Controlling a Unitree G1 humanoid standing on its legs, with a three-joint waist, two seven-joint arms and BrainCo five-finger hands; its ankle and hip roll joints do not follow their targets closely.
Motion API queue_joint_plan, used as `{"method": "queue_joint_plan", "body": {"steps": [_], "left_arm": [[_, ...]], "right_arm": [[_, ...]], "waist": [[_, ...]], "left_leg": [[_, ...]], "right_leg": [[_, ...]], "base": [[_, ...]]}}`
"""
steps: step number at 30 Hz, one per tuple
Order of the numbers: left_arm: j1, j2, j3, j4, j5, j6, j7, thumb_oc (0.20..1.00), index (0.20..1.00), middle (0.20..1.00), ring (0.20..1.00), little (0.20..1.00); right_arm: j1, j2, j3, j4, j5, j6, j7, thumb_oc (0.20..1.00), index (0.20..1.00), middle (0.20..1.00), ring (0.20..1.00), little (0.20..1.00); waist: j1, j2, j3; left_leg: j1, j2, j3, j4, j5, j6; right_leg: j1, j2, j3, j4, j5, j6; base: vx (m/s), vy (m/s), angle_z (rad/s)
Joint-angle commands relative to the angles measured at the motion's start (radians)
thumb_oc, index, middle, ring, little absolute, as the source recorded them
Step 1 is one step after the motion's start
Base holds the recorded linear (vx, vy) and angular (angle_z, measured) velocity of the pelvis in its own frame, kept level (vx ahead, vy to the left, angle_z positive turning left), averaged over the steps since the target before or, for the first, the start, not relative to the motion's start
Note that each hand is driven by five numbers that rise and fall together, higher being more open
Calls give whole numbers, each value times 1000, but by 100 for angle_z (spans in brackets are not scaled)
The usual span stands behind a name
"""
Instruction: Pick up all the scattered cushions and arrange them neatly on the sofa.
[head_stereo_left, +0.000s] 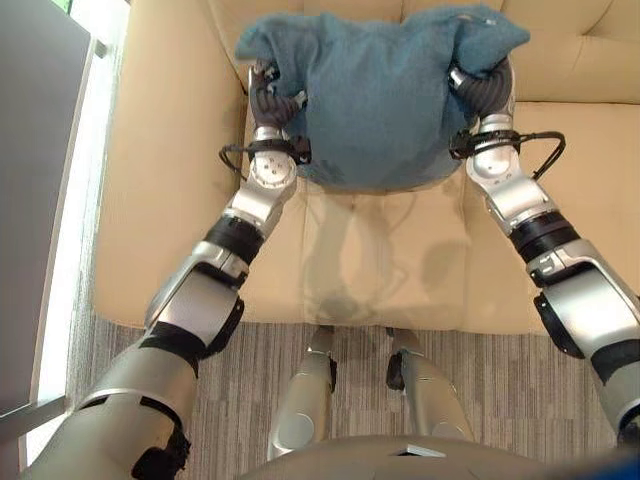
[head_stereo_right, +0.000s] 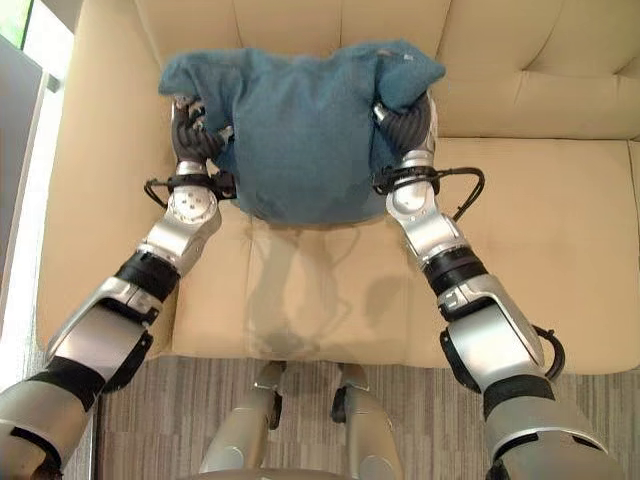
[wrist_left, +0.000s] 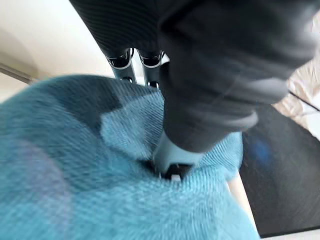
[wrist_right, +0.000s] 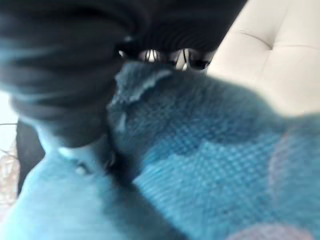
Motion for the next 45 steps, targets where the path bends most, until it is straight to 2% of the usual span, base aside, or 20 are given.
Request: {"method": "queue_joint_plan", "body": {"steps": [1,8,9,12,14,15,16,17,18,19,21,25,29,32,33,34,37,38,41,45], "left_arm": [[-104,7,-60,13,112,-19,-40,1000,1000,1000,1000,1000],[-142,166,-29,142,88,-7,-57,1000,1000,1000,1000,1000],[-112,199,-3,141,77,-11,-55,1000,1000,1000,1000,1000],[-67,224,20,117,87,-11,-54,1000,1000,1000,1000,1000],[46,244,78,-6,111,-21,-42,1000,1000,1000,1000,1000],[153,246,132,-133,135,-36,-39,1000,1000,1000,1000,1000],[164,246,133,-142,138,-32,-38,1000,1000,1000,1000,1000],[341,215,218,-311,181,-42,-45,1000,1000,1000,1000,1000],[353,215,218,-322,184,-38,-44,1000,1000,1000,1000,1000],[422,203,258,-374,196,-39,-47,1000,1000,1000,1000,1000],[742,154,390,-574,270,-27,-114,1000,1000,1000,1000,1000],[1009,118,454,-630,307,-5,-220,1000,1000,1000,1000,1000],[1147,68,446,-529,287,21,-299,1000,1000,1000,1000,1000],[1193,44,395,-363,345,47,-349,1000,1000,1000,1000,1000],[1192,43,394,-361,346,45,-349,1000,1000,1000,1000,1000],[1206,-1,340,-142,402,67,-389,1000,1000,1000,1000,1000],[1196,-33,326,-29,422,72,-391,1000,1000,1000,1000,1000],[1176,-69,316,110,447,81,-386,1000,1000,1000,1000,1000],[1152,-106,314,255,470,93,-378,1000,1000,1000,1000,1000],[1119,-120,320,372,484,106,-358,1000,1000,1000,1000,1000]], "right_arm": [[-95,-5,41,5,-106,-13,-50,1000,1000,1000,1000,1000],[-184,-184,85,192,-118,68,-57,1000,1000,1000,1000,1000],[-172,-249,82,220,-99,81,-43,1000,1000,1000,1000,1000],[-128,-293,46,206,-77,81,-36,1000,1000,1000,1000,1000],[-12,-311,-44,120,-43,64,-28,1000,1000,1000,1000,1000],[94,-310,-108,19,-53,51,-10,1000,1000,1000,1000,1000],[107,-309,-114,10,-55,54,-10,1000,1000,1000,1000,1000],[286,-293,-217,-132,-91,30,13,1000,1000,1000,1000,1000],[302,-292,-224,-143,-95,34,13,1000,1000,1000,1000,1000],[371,-270,-264,-201,-108,24,23,1000,1000,1000,1000,1000],[707,-167,-421,-372,-169,-9,106,1000,1000,1000,1000,1000],[943,-97,-488,-420,-214,-23,206,1000,1000,1000,1000,1000],[1046,-52,-466,-362,-248,-24,265,1000,1000,1000,1000,1000],[1072,-12,-413,-225,-270,-23,302,1000,1000,1000,1000,1000],[1071,-12,-413,-223,-270,-24,301,1000,1000,1000,1000,1000],[1084,26,-337,-65,-295,-21,328,1000,1000,1000,1000,1000],[1086,45,-311,-6,-306,-20,331,1000,1000,1000,1000,1000],[1087,70,-285,74,-314,-19,333,1000,1000,1000,1000,1000],[1091,106,-260,183,-314,-16,333,1000,1000,1000,1000,1000],[1081,156,-249,338,-263,-8,330,1000,1000,1000,1000,1000]], "waist": [[6,-16,-32],[5,-12,-55],[7,-16,-61],[5,-18,-69],[5,-24,-77],[4,-27,-82],[5,-28,-85],[4,-35,-96],[5,-36,-100],[6,-37,-105],[13,-39,-127],[17,-33,-141],[22,-30,-149],[23,-29,-150],[23,-29,-149],[26,-30,-160],[26,-31,-163],[27,-35,-168],[27,-40,-171],[27,-42,-128]], "left_leg": [[-7,-40,63,3,-24,-32],[-4,-46,68,3,-29,-32],[6,-47,68,3,-34,-31],[15,-48,66,3,-32,-32],[37,-45,65,3,-41,-31],[54,-43,65,3,-50,-28],[57,-43,65,3,-50,-28],[88,-41,66,3,-65,-24],[92,-41,66,3,-66,-24],[104,-39,67,3,-71,-23],[171,-31,68,3,-93,-13],[242,-23,72,3,-108,-2],[293,-19,76,3,-114,6],[328,-17,81,3,-119,14],[329,-17,81,3,-119,14],[358,-15,86,3,-126,19],[374,-13,87,3,-130,20],[388,-11,85,3,-135,20],[411,-7,83,3,-140,19],[424,7,49,13,-125,11]], "right_leg": [[27,-32,32,7,-71,123],[23,-35,34,7,-67,130],[32,-37,33,7,-68,131],[43,-38,30,7,-67,131],[68,-37,28,7,-76,130],[86,-38,28,7,-83,128],[89,-38,28,7,-84,128],[123,-38,24,7,-98,123],[127,-38,24,7,-99,123],[140,-39,24,7,-104,121],[209,-43,18,7,-129,115],[282,-44,11,7,-149,111],[341,-44,3,7,-161,109],[381,-42,0,7,-168,106],[383,-42,1,7,-168,106],[415,-40,0,7,-176,104],[433,-38,1,7,-181,101],[449,-34,-1,7,-189,97],[474,-25,-1,7,-198,89],[510,-5,-14,8,-220,60]], "base": [[0,0,0],[11,-1,-4],[39,-25,-1],[24,-12,0],[68,-32,1],[62,-28,6],[128,-52,8],[89,-35,4],[120,-42,2],[99,-26,1],[176,-48,-1],[65,-25,2],[8,-6,1],[-44,-25,7],[-46,-40,7],[-39,-45,4],[-27,-35,-1],[-27,-55,0],[-23,-78,5],[-133,-135,7]]}}
